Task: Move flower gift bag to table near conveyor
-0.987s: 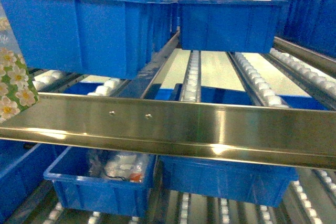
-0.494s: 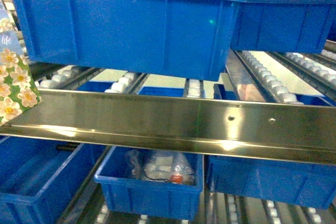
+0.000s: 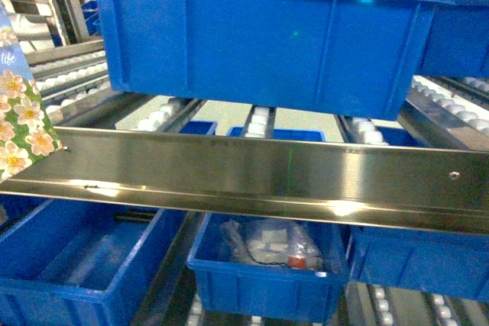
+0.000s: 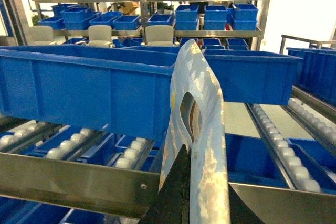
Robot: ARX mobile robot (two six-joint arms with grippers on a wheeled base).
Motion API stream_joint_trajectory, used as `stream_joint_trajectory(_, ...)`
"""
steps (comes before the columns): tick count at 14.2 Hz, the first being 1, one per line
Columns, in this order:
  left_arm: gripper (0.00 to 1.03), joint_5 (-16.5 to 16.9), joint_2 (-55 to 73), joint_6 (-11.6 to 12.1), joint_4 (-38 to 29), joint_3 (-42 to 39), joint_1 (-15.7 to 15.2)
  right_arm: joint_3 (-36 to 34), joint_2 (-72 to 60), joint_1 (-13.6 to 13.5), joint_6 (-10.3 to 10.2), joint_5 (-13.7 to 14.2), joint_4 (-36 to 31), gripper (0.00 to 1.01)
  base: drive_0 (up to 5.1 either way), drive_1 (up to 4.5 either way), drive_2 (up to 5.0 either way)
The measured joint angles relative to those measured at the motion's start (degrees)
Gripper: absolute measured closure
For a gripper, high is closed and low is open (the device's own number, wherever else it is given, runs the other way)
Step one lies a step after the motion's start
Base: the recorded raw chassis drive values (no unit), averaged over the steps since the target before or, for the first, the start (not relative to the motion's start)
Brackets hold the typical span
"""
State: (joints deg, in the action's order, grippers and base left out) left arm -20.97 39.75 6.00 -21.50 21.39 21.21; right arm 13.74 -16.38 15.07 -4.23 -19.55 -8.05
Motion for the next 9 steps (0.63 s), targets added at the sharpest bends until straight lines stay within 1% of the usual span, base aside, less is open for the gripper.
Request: stream_joint_trajectory(9, 1.01, 0.02, 0.02, 0.0, -0.02, 0.0, 0.0, 0.0, 0.02, 0.0, 0.0, 0.0, 0.04, 0.99, -4.9, 2.48, 2.5)
